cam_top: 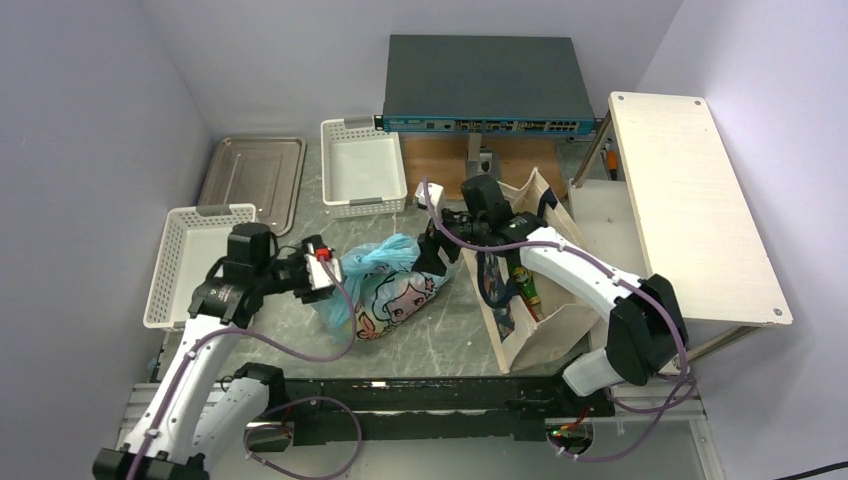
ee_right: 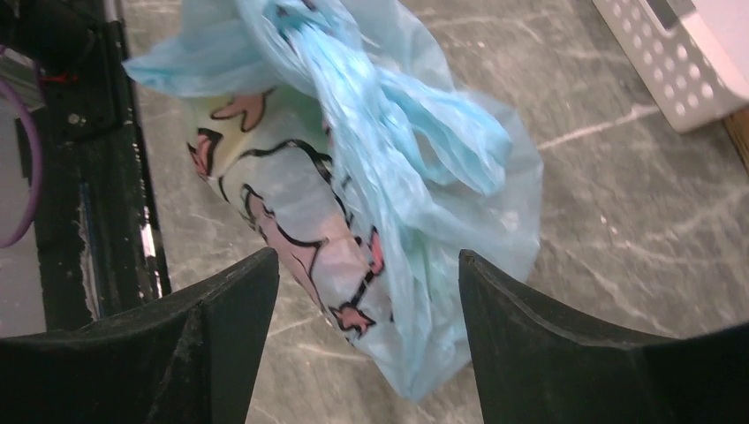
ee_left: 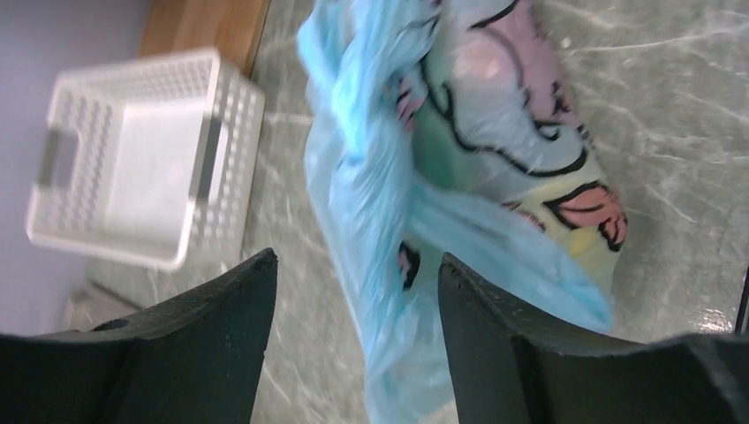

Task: Untie the knot of the grocery bags and take out the mixed food

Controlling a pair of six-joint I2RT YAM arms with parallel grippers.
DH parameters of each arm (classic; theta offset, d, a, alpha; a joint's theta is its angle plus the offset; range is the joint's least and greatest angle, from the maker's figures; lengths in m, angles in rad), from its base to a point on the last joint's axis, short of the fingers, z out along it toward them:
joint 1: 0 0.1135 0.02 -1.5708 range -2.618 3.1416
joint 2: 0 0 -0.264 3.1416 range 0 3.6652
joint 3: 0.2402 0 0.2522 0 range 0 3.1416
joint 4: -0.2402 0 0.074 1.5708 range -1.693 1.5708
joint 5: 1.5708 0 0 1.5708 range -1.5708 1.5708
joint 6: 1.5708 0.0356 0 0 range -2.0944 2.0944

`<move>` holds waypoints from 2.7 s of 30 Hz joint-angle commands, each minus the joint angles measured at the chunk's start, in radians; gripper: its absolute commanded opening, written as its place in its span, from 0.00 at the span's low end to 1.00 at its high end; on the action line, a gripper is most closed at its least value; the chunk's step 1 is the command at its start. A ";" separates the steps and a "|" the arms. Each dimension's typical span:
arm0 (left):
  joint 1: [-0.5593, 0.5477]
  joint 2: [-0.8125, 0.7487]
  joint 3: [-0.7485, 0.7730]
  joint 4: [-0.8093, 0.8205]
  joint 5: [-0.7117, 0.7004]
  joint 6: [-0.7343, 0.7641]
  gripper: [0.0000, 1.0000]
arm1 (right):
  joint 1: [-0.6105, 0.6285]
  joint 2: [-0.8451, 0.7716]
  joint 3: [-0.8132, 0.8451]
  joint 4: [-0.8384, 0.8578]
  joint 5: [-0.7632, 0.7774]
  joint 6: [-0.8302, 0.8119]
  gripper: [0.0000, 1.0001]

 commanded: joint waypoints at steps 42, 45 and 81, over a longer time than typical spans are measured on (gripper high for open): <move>0.417 0.107 0.118 0.024 0.283 -0.338 0.00 | -0.146 -0.106 -0.054 -0.125 0.122 -0.221 0.00; 0.466 0.161 0.171 -0.075 0.329 -0.238 0.00 | -0.154 -0.113 -0.063 -0.123 0.100 -0.224 0.00; 0.423 0.069 0.092 -0.262 0.164 0.122 0.00 | -0.017 0.033 0.277 0.166 0.095 0.067 0.00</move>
